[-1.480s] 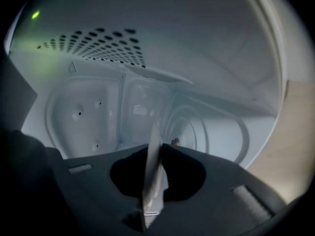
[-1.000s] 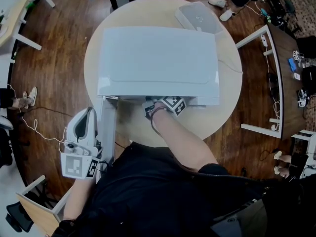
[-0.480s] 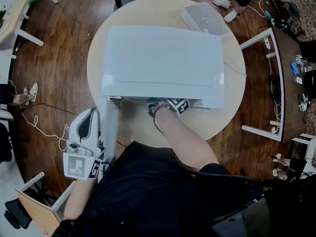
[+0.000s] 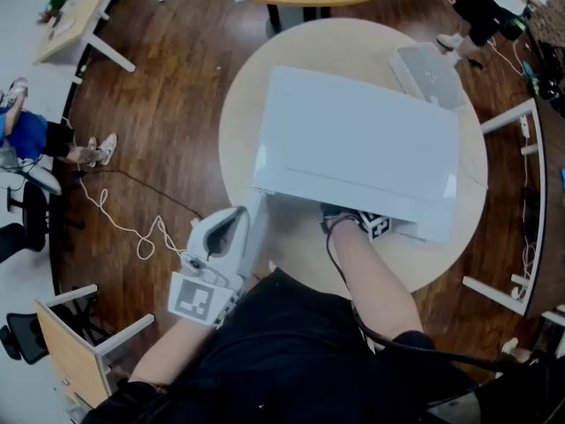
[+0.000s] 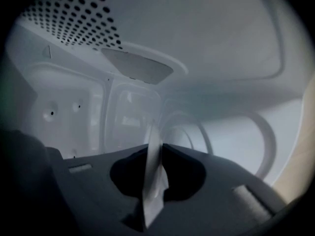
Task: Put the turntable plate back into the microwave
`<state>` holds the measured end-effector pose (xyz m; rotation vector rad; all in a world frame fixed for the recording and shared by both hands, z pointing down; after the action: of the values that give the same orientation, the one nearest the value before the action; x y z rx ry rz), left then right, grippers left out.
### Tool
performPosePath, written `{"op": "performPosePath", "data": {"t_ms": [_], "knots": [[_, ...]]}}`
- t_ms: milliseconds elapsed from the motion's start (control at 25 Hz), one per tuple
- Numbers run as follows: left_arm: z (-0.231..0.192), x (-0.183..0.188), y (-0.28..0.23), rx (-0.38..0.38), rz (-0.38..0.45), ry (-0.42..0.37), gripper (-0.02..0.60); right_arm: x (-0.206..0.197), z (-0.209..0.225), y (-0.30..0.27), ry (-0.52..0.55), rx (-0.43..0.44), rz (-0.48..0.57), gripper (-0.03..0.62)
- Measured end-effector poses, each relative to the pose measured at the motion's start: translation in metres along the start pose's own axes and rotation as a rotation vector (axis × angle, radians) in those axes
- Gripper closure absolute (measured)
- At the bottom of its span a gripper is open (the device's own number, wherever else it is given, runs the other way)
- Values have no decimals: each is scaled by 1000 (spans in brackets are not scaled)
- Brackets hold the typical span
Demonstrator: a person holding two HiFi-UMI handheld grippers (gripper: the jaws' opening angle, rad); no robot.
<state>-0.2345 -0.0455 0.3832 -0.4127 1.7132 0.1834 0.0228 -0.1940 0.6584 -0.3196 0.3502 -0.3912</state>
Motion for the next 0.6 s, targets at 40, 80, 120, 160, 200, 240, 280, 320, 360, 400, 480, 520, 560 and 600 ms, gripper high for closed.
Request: {"op": "performPosePath", "data": {"t_ms": [40,80,120,160,200,240,280,320,360,400,480,520,560,600], "knots": [[4,-5,-11,8,20,-9,577,6,7,0,-5,-17,9,557],[6,-11,-20,12,15,-40,577,11,13,1,-11,-33,18,557],[6,-17,-25,4,-25,-73,577,17,19,1,-16,-49,26,556],[6,-21,-24,-13,-84,-88,577,21,24,1,-21,-62,32,552],[6,-22,-21,-31,-126,-76,577,24,27,1,-26,-72,34,548],[6,-20,-15,-42,-140,-51,577,24,27,0,-30,-77,31,546],[4,-17,-9,-45,-137,-33,577,22,24,-1,-34,-75,23,546],[2,-14,-5,-43,-130,-27,577,17,19,-3,-38,-67,8,546],[1,-13,-2,-37,-125,-29,577,12,14,-5,-42,-55,-9,546],[0,-14,-2,-33,-125,-33,577,8,13,-7,-45,-47,-24,546],[0,-21,-7,-46,-126,-47,577,8,15,-7,-40,-48,-34,525],[0,-25,-11,-61,-123,-60,577,10,15,-7,-30,-51,-35,512],[0,-27,-13,-73,-119,-70,577,10,14,-7,-19,-49,-39,497],[-1,-28,-13,-78,-116,-75,577,9,11,-7,-10,-47,-46,478]]}}
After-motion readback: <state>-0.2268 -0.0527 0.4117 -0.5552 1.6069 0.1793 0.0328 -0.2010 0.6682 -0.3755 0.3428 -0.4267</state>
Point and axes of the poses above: the fingertips, and each gripper's own axes: y backward along the fingers, z to its right, x out of its top, the point moved 8 cm from there along y, backward along the fingers, and after that the axes turned 6 degrees about y, right-handed, at the moved point
